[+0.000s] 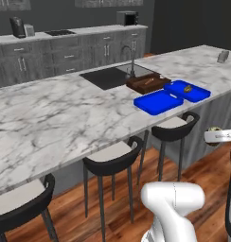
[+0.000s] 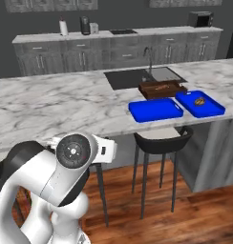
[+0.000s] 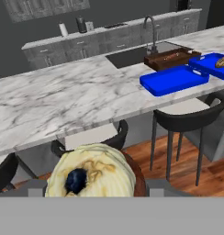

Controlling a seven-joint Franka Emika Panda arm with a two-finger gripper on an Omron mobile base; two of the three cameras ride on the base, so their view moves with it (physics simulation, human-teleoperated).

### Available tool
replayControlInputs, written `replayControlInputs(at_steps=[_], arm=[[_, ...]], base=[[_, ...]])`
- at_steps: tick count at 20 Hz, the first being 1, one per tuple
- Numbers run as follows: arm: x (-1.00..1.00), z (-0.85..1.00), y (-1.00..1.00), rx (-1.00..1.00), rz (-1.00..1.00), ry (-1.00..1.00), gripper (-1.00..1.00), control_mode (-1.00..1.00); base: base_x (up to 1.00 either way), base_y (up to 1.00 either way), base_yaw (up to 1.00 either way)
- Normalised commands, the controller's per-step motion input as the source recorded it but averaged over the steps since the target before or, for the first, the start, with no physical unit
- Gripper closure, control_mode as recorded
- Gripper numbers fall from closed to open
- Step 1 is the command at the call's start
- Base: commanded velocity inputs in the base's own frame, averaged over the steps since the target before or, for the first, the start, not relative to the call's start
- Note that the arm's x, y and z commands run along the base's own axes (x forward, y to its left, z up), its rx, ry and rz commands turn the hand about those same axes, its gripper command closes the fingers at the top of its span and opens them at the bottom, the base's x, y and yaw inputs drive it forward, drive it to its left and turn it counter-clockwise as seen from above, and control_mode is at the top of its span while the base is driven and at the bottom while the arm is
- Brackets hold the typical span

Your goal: Take the cake and cupcake from the fridge and place them on the empty tray on the dining counter.

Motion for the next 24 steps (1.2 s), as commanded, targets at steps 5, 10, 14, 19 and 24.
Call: replayControlInputs(at_steps=[5,10,14,19,24], arm=[[0.00,0.00,0.00,0.00,0.00,0.00,1.00,1.00],[0.00,0.00,0.00,0.00,0.00,0.00,1.00,1.00],[0.00,0.00,0.00,0.00,0.00,0.00,1.00,1.00],[0.00,0.00,0.00,0.00,0.00,0.00,1.00,1.00],[0.00,0.00,0.00,0.00,0.00,0.00,1.00,1.00]], base=[[0.62,-1.00,0.13],[0.71,-0.89,0.34],[0.79,-0.79,0.42],[0.77,-0.17,0.19],[0.75,0.08,0.03]])
